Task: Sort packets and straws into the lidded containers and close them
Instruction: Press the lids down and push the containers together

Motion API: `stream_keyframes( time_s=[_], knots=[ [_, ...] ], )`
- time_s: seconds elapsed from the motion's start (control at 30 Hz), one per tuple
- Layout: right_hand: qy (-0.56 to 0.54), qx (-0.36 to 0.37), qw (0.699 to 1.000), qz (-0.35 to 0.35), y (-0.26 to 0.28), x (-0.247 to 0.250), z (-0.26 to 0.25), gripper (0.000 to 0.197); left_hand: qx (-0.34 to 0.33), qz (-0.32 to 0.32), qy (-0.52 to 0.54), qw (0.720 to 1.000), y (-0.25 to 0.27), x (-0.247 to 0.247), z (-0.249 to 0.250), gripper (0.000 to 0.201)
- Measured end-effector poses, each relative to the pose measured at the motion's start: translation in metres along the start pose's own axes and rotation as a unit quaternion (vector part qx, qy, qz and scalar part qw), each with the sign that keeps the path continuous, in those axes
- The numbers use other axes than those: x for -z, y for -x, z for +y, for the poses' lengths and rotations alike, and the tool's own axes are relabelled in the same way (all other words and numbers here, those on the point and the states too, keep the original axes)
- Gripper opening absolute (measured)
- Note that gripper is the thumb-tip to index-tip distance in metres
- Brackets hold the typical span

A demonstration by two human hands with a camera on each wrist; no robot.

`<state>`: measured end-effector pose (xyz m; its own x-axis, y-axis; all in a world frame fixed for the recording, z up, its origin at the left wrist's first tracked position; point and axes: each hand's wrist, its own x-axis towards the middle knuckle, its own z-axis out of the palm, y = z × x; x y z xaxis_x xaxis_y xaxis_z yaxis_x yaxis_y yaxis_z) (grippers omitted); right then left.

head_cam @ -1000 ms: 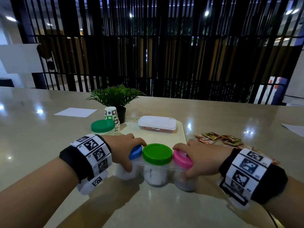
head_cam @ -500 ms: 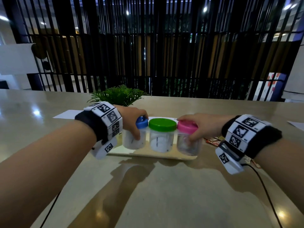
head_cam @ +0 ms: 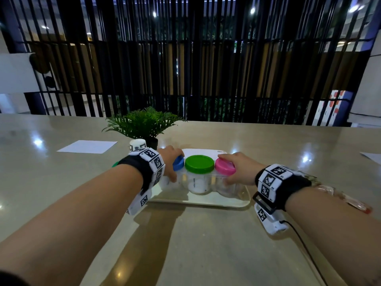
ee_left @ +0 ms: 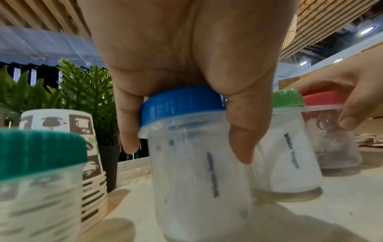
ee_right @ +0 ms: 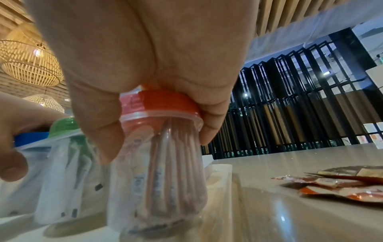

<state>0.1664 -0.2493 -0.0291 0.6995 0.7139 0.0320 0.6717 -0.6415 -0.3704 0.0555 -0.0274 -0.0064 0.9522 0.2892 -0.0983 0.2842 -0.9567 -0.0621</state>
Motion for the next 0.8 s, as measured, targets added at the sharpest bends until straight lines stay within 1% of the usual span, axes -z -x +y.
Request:
stream_keyframes(
  time_s=[0.2,0.4,0.63,0.8],
  knots=[
    [-0.004,-0.005,1.000,-0.010,-0.004,-0.006,0.002,0.089,0.001,-0.001,0.006,1.000,-0.006,-0.009,-0.002,0.087],
    [0.001,-0.008,1.000,-0.015,-0.004,-0.009,0.005,0.089,-0.002,0.005,0.004,1.000,-0.007,-0.016,-0.004,0.092],
    [0.047,-0.001,0.999,-0.014,-0.004,-0.011,0.006,0.090,0.002,0.011,0.005,1.000,-0.007,-0.020,-0.004,0.100],
    [0.091,-0.004,0.996,-0.018,-0.005,-0.010,0.004,0.091,0.009,0.005,-0.023,1.000,-0.002,-0.022,-0.001,0.104]
  ],
)
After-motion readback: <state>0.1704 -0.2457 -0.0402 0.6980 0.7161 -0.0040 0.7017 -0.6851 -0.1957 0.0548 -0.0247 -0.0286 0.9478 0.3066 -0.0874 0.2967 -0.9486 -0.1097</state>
